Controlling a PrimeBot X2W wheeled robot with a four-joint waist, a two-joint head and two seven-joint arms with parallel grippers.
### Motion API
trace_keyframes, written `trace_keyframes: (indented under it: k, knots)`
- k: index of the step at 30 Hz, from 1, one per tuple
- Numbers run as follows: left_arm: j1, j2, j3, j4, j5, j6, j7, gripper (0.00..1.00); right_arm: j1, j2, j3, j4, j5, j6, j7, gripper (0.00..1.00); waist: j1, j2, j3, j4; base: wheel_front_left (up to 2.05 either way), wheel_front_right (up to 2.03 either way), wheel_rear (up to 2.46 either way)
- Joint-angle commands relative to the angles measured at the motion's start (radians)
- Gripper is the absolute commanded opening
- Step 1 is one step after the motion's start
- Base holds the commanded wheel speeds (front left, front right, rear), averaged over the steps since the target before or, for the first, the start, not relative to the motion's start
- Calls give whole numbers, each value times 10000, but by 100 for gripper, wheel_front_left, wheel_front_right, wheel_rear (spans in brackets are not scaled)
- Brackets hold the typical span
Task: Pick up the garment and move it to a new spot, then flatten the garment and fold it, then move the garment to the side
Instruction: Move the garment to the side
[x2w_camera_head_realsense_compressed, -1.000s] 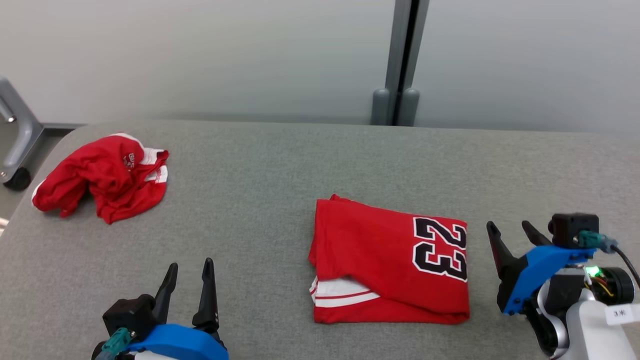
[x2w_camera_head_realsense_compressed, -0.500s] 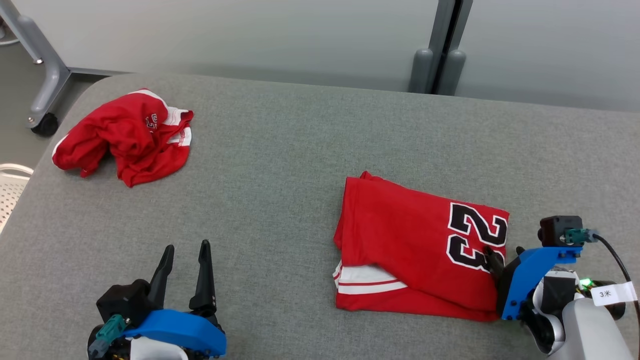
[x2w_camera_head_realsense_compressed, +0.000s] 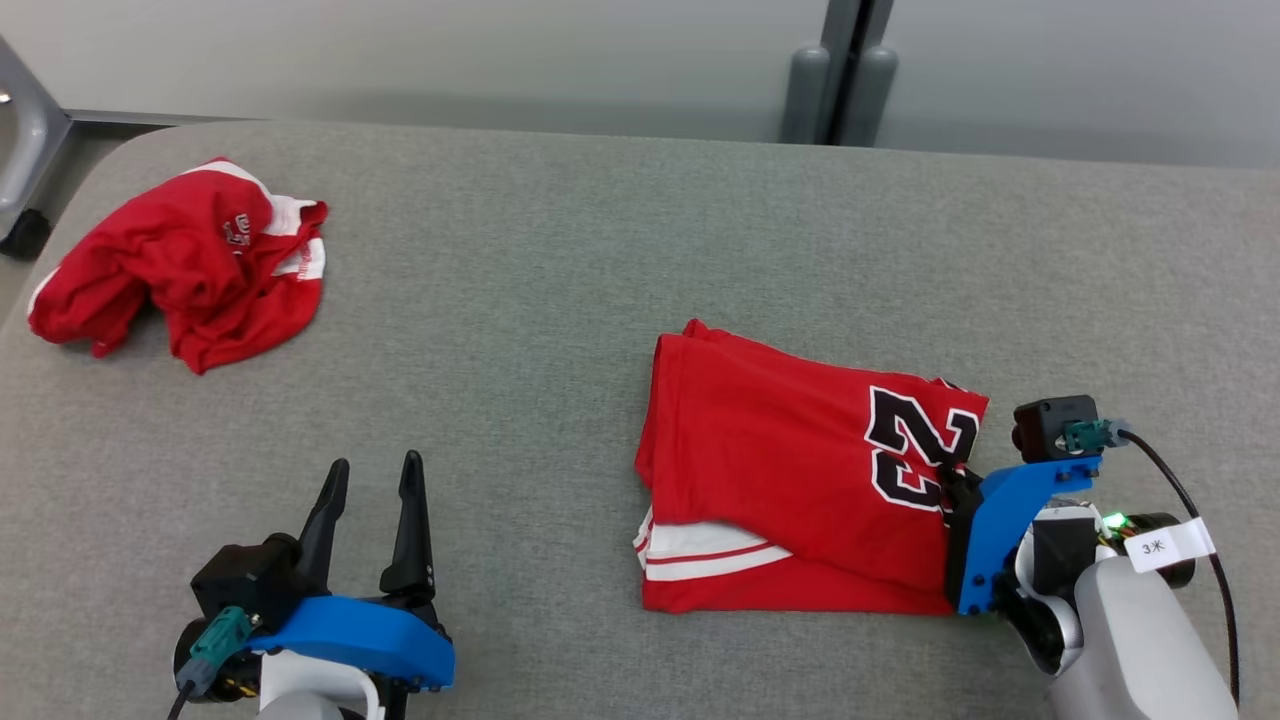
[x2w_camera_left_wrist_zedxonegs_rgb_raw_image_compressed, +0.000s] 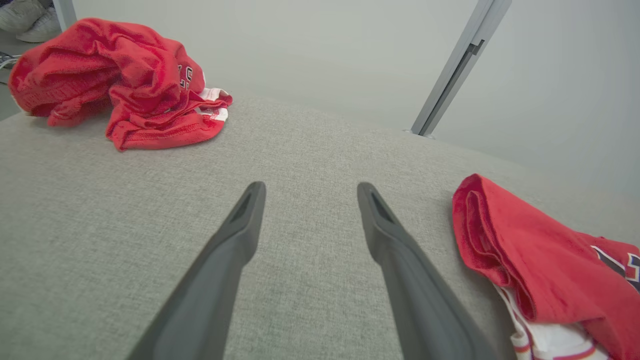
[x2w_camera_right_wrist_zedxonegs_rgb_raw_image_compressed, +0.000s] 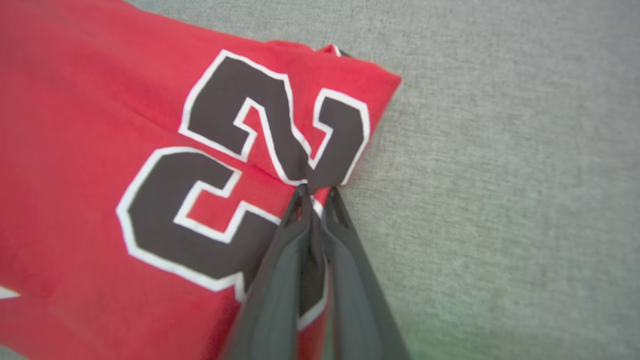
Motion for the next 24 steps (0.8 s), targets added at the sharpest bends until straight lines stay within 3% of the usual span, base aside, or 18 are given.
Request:
trace_keyframes:
  k: [1,5,13,18,24]
  knots:
    - [-153,35,-51,-65,75,-7,-30,100,-170,-76,-26,98,-140,-13,-104,0,-1,-1,42,-168,0,0,0]
    - [-273,79,-97,-212,184,32,26,100,-554,-419,-164,35,-531,-15,-354,0,-1,-1,255,-774,0,0,0]
    - [-625,282,-191,-643,363,2,222,100,-1274,-886,-1081,-416,-913,-4,-815,0,-1,-1,827,-2674,0,0,0]
    - [-967,470,-293,-1019,537,42,461,100,-1526,-766,-1509,-636,-970,-4,-1062,0,-1,-1,1150,-3749,0,0,0]
    - [-1182,669,-406,-1459,713,129,792,100,-1744,-543,-1672,-528,-1030,-4,-1462,0,-1,-1,1383,-4395,0,0,0]
